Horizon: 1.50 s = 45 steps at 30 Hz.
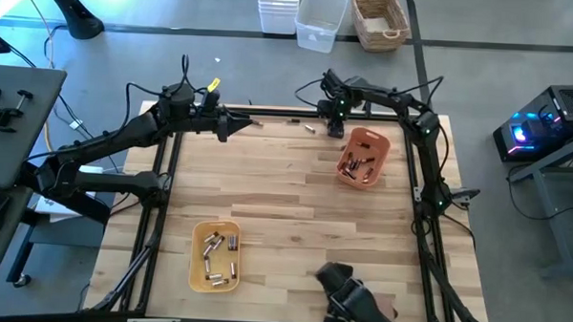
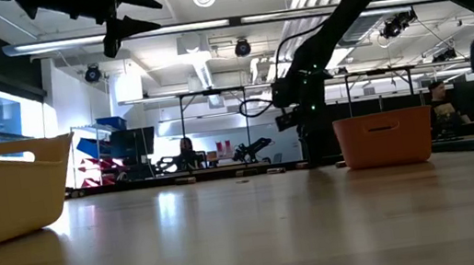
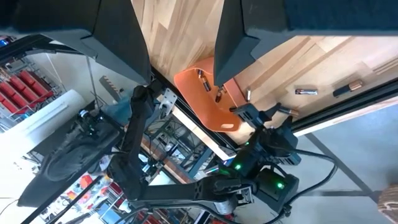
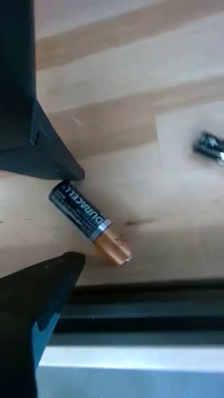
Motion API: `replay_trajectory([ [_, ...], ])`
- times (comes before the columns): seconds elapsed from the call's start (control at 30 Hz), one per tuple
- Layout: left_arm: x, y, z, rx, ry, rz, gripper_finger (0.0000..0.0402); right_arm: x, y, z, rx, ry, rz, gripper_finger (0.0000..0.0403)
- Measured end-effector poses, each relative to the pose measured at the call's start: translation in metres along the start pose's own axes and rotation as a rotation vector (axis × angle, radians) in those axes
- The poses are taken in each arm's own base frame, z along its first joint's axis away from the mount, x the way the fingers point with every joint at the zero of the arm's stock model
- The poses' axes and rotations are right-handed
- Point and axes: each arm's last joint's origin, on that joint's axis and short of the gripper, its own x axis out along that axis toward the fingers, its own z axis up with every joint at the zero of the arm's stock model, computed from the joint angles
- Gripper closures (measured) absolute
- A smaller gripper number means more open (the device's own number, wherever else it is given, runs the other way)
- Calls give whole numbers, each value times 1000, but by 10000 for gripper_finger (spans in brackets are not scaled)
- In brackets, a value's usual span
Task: Sort batteries
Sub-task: Put the black battery into the orange bin
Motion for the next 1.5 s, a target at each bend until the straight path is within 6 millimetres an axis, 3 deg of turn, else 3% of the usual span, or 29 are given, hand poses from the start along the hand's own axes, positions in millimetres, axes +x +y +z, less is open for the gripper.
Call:
replay_trajectory([
  [0.17,0,0,0,-1,2,1,232,2,3,7,105,-18,-33,272],
  [0.3,0,0,0,-1,3,2,232,2,9,12,182,-4,-49,295],
  [0.47,0,0,0,-1,5,0,232,2,10,13,267,-6,-53,288],
  [0.73,0,0,-1,3,16,-5,232,3,9,15,260,-36,-61,251],
  [0.87,0,1,-2,2,22,-1,232,4,7,17,257,-49,-77,258],
  [0.93,0,1,-2,0,27,2,232,6,5,16,270,-50,-85,280],
  [1.03,0,1,-3,-2,30,4,232,11,1,13,314,-52,-59,356],
  [1.1,0,1,-3,-1,30,3,232,11,1,11,342,-55,-25,381],
  [1.27,0,1,-2,-6,28,2,232,-12,2,3,387,-66,40,381],
  [1.5,0,0,0,50,4,-9,232,-99,18,4,382,-243,42,382],
])
